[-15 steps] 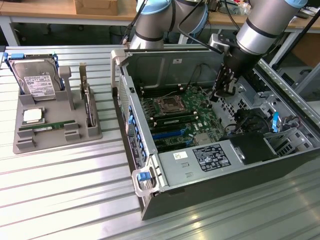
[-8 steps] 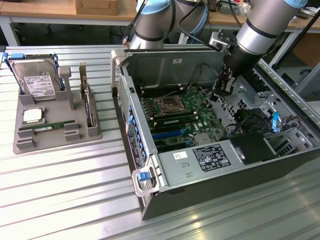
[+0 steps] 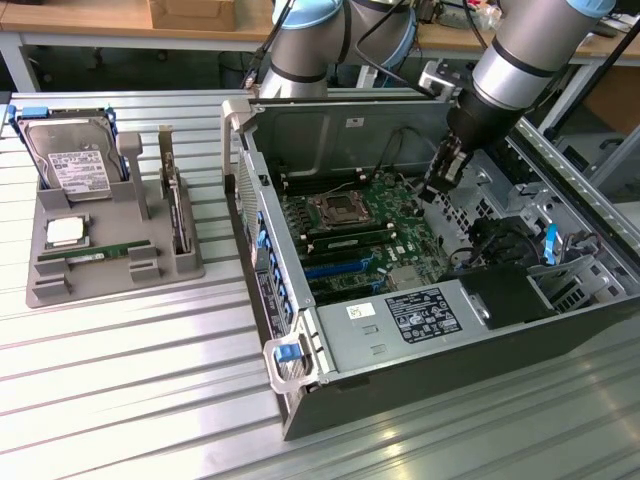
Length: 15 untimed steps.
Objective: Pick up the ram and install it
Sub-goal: 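Press down the ram until it locks into place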
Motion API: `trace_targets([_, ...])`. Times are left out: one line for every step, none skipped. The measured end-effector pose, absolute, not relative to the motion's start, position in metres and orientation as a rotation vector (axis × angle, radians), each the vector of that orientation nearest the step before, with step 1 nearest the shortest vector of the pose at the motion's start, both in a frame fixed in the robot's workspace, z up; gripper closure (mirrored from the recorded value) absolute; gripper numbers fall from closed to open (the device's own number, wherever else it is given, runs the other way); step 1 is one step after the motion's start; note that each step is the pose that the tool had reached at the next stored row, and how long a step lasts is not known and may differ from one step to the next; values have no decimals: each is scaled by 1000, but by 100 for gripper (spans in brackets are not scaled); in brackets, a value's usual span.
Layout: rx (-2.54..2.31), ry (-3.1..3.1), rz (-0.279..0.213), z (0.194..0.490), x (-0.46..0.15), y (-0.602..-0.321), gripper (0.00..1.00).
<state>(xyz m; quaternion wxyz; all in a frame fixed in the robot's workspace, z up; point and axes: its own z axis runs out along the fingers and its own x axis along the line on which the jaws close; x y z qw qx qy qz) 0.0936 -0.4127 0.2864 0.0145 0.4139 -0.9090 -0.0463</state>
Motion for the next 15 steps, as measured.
trace_targets([1277,-2836,-144,286,94,-413,90])
trace_targets([1263,-2842,-145,286,94,-413,90])
trace_targets([1248,-2849,-145,286,94,-413,90])
trace_targets([1234,-2856,-145,286,94,-413,90])
trace_targets([1218,-2863,-145,286,94,-413,90])
trace_targets([1179,-2881,-146,286,94,-413,90])
trace_targets([1144,-2896,-146,286,94,-413,90])
trace_targets([1103,-2913,-147,286,94,-413,90])
trace_targets([1077,-2924,-147,286,94,-413,90])
trace_targets([1041,-2938,-147,286,94,-413,90])
trace_targets([1015,-2948,-148,286,94,-413,90])
trace_targets([985,-2959,-148,286,94,-413,90])
trace_targets([923,-2981,-148,286,94,-413,90])
trace_targets([876,-2997,-149,286,94,-413,90])
trace_targets([807,-3019,-149,286,94,-413,90])
